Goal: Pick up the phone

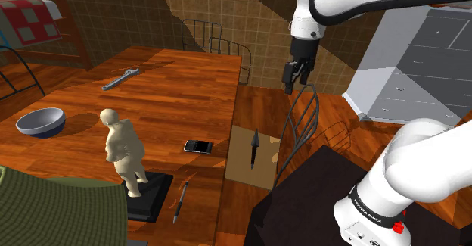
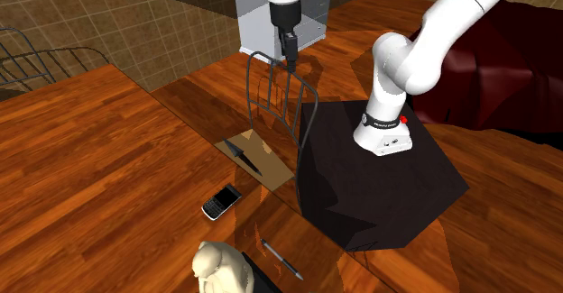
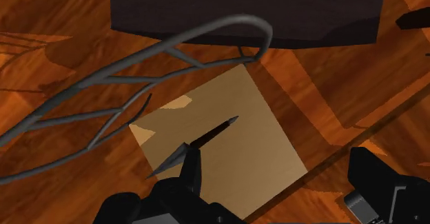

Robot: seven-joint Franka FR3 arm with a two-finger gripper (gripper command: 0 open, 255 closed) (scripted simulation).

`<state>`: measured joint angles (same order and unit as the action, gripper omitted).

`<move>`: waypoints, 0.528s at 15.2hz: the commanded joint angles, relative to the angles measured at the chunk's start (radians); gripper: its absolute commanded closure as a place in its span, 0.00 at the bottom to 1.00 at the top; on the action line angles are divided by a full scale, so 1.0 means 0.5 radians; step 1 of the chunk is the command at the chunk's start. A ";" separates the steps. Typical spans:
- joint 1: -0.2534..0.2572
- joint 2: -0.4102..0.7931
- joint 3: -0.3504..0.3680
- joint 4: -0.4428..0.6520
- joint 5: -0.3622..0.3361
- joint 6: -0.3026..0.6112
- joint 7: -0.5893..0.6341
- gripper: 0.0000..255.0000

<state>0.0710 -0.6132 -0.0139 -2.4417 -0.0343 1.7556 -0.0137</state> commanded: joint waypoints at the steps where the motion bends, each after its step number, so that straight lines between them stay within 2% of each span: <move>1: 0.038 0.110 0.008 -0.006 0.001 0.135 -0.062 0.00; 8: 0.161 0.551 0.054 0.051 0.009 0.572 -0.257 0.00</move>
<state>0.1414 -0.3791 0.0075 -2.4232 -0.0312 2.0014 -0.1296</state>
